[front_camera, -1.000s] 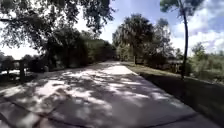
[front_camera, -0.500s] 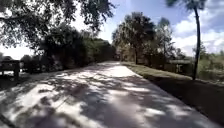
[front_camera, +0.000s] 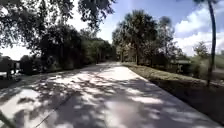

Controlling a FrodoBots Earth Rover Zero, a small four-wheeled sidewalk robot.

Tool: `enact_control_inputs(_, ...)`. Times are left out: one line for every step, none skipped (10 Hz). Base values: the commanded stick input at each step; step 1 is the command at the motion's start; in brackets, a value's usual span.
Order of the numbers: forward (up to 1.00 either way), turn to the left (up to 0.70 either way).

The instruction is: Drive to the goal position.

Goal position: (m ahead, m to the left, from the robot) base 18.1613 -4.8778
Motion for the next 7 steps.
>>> enact_control_inputs(0.85,0.00)
enact_control_inputs(0.85,0.00)
enact_control_inputs(0.85,0.00)
enact_control_inputs(0.85,0.00)
enact_control_inputs(0.85,0.00)
enact_control_inputs(0.85,0.00)
enact_control_inputs(0.85,0.00)
